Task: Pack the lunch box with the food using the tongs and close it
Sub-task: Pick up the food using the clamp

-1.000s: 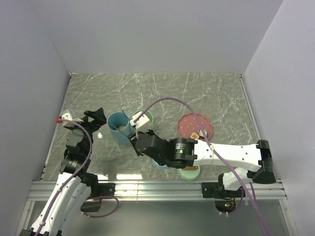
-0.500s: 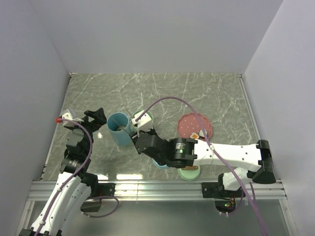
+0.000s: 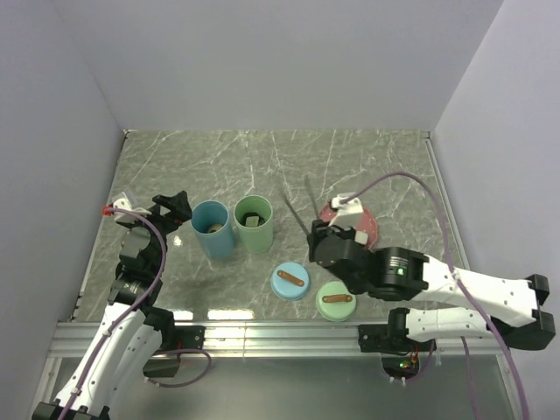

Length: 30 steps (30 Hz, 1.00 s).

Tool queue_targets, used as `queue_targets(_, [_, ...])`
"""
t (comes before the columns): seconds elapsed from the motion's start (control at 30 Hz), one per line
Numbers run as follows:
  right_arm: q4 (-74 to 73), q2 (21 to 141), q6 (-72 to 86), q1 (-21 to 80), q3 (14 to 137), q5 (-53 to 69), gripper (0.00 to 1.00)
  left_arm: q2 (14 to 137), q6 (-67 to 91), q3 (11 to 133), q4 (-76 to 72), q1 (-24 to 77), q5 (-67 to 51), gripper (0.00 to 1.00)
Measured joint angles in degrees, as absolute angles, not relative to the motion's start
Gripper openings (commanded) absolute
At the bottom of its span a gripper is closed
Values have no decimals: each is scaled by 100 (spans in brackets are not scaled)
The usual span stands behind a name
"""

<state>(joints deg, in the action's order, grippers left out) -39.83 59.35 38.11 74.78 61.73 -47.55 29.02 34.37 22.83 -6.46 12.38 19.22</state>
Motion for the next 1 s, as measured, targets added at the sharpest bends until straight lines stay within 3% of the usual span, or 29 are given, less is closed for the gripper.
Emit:
queue_targets(0.57, [-7013,5275,7671,7478,4886,-4853,50,2912,3505,2248,-882,1238,1625,99])
queue_targets(1.0, [-7575,5382,8801,7481,4825,-4748,49,2915,3522,2176,-917,1238,1527,99])
